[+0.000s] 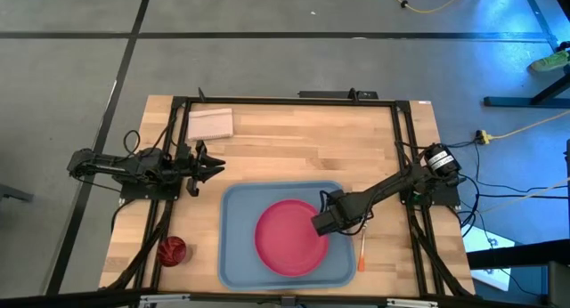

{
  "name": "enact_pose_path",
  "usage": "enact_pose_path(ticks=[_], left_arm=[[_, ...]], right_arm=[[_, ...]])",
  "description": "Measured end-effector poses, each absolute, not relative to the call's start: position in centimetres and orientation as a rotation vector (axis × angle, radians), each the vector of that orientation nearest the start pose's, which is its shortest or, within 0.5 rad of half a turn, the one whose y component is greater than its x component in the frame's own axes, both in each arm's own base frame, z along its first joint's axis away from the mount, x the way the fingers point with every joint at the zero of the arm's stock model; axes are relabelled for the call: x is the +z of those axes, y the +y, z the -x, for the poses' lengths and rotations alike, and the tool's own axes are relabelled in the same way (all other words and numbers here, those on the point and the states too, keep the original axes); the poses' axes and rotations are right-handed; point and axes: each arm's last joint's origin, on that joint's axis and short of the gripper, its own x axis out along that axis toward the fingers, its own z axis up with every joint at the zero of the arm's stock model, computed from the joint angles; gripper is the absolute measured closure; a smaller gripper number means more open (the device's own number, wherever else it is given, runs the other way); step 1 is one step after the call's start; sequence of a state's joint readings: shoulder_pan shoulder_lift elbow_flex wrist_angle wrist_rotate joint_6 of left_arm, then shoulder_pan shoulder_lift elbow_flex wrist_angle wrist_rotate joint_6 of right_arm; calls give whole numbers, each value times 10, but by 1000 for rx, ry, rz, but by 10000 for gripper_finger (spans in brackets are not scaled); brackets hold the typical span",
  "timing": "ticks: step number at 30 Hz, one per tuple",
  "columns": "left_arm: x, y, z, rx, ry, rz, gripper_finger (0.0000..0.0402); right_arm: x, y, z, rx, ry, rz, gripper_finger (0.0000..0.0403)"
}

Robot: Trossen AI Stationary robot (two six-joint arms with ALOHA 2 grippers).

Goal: Pick and place plate/cup/fork/spoon on tray
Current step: Put the orange spoon on the blue tray to the right of the red plate

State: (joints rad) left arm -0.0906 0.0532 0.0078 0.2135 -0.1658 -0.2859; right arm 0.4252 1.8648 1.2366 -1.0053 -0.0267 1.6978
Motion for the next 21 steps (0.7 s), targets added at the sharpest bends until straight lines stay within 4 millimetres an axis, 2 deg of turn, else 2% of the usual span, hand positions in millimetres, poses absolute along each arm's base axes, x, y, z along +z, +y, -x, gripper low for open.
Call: enact_pose_path(ticks=[12,21], left_arm=[[182,-4,-99,51,-173,306,308],[182,-4,-99,51,-173,306,308]], right_arm=[[164,132,-291,-1054,1401,-912,383],[164,128,-295,-1067,1403,-957,379]])
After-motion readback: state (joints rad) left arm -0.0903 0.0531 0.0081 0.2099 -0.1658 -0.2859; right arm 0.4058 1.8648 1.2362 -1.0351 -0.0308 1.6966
